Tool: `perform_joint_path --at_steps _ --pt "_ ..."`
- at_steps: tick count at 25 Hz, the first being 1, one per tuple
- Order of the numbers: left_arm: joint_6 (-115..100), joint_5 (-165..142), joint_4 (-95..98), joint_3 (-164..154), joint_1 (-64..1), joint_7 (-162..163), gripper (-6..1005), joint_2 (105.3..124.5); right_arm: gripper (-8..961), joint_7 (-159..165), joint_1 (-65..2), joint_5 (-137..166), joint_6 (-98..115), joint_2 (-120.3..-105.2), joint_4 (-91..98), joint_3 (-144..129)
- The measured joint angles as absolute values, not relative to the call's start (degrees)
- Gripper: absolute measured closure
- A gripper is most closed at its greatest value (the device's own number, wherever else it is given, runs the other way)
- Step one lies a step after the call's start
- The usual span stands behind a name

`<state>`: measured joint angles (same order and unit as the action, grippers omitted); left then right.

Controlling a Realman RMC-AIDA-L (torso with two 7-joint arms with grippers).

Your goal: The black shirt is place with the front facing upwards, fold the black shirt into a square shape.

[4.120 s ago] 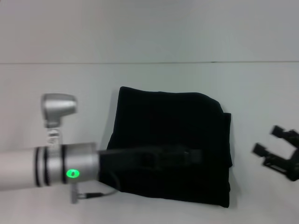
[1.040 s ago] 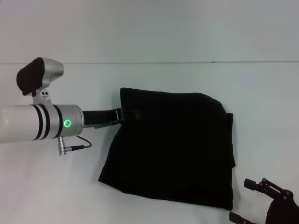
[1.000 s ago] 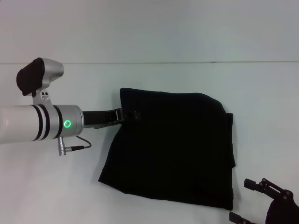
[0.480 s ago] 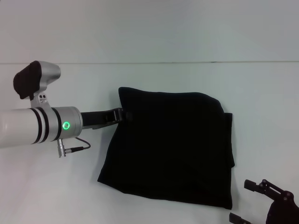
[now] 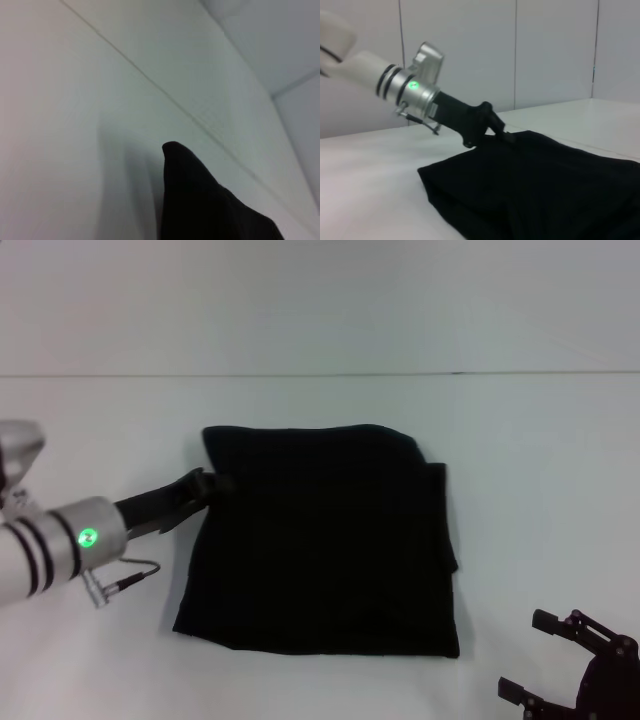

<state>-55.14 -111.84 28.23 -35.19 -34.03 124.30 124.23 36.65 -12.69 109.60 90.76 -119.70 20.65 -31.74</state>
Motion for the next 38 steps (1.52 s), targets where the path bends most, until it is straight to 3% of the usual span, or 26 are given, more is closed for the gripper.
perform_joint_path --at_steps 13,30,38 --pt "-60.7 -104.6 25.2 -32.3 -32.1 115.9 908 124.29 29 36.7 -13.5 109.6 90.5 -119.76 20.6 -31.2" --pt "-78.9 -106.9 38.9 -26.6 -24.7 98.1 501 122.23 30 36.4 -15.0 109.5 91.0 -119.91 20.5 -27.0" --pt "-93.1 -111.1 44.1 -27.1 -20.3 70.1 161 123.78 30 34.8 -15.0 109.7 91.3 -119.93 20.0 -26.6"
